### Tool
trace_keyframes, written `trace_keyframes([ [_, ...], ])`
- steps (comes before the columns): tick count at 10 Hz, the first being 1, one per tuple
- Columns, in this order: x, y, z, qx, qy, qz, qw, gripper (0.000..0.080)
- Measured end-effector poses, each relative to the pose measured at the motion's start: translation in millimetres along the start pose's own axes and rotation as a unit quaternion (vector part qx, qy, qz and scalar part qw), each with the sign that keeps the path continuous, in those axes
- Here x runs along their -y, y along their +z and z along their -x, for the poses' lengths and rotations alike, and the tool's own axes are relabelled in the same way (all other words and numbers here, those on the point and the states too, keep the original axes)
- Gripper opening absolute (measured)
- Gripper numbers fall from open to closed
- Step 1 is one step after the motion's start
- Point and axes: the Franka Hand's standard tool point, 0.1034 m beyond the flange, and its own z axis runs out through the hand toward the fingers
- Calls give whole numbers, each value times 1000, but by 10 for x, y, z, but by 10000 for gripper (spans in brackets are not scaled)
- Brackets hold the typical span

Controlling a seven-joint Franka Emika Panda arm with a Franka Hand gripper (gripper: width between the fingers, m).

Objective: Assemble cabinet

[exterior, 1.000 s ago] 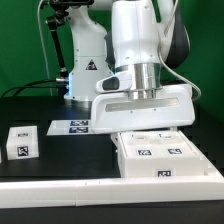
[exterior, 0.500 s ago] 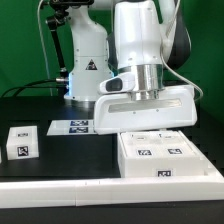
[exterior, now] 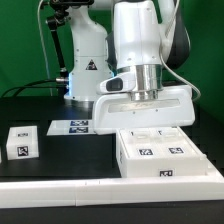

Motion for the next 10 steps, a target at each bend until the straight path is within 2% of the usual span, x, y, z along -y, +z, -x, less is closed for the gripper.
trace_keyframes([
  [2, 0, -6, -7, -1, 0, 0, 1000, 2],
  [5, -47, -320, -151, 11, -9, -6, 1000, 2],
  [8, -28, -651, -321, 21, -9, -14, 1000, 2],
  [9, -18, -734, -382, 18, -10, -16, 1000, 2],
  [10, -24, -701, -352, 18, -10, -15, 1000, 2],
])
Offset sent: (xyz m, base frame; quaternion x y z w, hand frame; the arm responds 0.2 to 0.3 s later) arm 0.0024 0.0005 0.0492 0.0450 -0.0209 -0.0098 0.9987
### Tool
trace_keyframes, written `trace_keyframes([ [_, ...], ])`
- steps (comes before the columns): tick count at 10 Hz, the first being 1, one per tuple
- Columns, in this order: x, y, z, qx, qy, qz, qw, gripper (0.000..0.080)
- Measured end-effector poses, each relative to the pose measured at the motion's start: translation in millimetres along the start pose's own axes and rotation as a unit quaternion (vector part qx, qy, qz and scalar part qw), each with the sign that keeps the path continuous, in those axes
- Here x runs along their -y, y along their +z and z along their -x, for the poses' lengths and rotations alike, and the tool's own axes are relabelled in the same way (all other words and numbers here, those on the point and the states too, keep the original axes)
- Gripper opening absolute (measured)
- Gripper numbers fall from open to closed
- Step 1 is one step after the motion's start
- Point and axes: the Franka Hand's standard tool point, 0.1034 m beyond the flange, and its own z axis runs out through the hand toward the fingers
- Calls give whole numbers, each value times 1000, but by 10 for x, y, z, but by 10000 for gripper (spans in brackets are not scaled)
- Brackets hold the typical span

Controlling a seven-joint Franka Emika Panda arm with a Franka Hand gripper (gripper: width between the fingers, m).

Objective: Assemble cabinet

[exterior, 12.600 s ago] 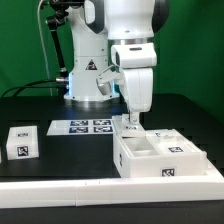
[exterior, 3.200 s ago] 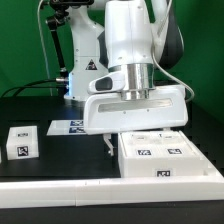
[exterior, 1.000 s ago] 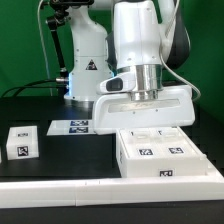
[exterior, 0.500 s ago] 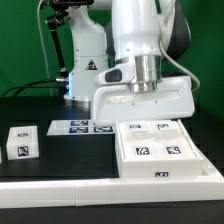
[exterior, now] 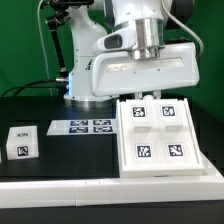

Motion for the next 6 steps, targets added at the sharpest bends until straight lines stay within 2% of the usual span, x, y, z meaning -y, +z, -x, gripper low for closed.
trace_keyframes([
  [3, 0, 15, 12, 2, 0, 0, 1000, 2],
  [5, -81, 127, 96, -2, -8, 6, 1000, 2],
  [6, -101, 79, 65, 13, -6, 2, 1000, 2],
])
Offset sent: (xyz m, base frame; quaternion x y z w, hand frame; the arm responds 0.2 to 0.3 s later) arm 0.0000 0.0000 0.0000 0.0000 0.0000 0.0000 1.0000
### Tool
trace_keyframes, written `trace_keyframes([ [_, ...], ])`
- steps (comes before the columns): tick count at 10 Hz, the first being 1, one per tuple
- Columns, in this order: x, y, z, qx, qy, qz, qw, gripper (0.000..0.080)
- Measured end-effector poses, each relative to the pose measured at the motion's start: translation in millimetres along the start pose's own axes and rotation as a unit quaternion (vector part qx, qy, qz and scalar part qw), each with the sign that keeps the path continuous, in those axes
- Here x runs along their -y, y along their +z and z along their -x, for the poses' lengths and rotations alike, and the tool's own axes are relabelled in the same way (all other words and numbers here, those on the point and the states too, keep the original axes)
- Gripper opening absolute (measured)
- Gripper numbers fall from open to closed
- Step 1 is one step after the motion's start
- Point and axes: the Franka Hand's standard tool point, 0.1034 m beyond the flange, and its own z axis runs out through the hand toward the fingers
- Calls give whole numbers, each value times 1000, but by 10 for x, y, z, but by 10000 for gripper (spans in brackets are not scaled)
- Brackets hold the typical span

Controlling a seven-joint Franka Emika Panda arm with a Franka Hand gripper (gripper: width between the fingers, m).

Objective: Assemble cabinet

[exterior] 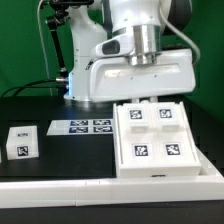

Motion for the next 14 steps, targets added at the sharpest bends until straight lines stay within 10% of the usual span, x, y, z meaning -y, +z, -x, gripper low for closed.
trace_keyframes([
  [6, -11, -440, -349, 55, -4, -22, 998, 2],
  [14, -17, -523, -388, 66, -3, -26, 997, 2],
])
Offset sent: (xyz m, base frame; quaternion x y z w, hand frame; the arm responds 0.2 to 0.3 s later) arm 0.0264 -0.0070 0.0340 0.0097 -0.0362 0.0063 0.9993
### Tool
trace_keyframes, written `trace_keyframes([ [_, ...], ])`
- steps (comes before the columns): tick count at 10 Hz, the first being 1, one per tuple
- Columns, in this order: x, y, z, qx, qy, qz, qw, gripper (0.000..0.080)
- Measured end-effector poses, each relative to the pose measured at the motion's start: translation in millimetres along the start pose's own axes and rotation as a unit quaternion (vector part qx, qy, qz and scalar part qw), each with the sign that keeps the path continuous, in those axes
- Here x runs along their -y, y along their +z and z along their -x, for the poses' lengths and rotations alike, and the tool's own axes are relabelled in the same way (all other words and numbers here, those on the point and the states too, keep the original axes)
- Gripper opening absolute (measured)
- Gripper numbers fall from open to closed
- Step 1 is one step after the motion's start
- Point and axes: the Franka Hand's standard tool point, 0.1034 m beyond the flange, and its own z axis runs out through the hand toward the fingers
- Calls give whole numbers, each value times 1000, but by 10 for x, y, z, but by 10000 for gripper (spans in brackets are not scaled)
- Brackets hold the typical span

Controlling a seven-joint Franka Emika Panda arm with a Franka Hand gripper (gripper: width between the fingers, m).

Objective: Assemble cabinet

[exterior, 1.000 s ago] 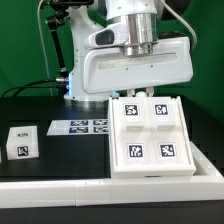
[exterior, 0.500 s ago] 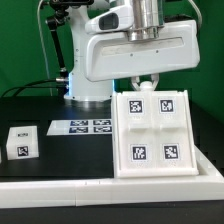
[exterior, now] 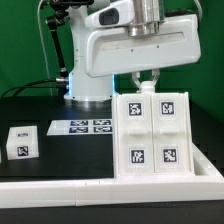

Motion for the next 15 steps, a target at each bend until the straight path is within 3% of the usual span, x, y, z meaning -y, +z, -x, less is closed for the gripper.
trace_keyframes([
  [2, -21, -91, -89, 1, 0, -2, 1000, 2],
  [5, -41, -95, -145, 3, 1, -4, 1000, 2],
  [7, -42, -91, -142, 4, 1, -4, 1000, 262],
  [8, -35, -77, -135, 4, 5, -4, 1000, 262],
  [9, -14, 10, -60, 11, 13, -4, 1000, 442],
  [10, -83, 84, 86, 24, 15, -3, 1000, 580],
  [11, -172, 108, 203, 31, 23, -2, 999, 580],
  [12, -310, 158, 373, 38, 24, 0, 999, 741],
  [15, -828, 259, 772, 46, -5, 9, 999, 796],
])
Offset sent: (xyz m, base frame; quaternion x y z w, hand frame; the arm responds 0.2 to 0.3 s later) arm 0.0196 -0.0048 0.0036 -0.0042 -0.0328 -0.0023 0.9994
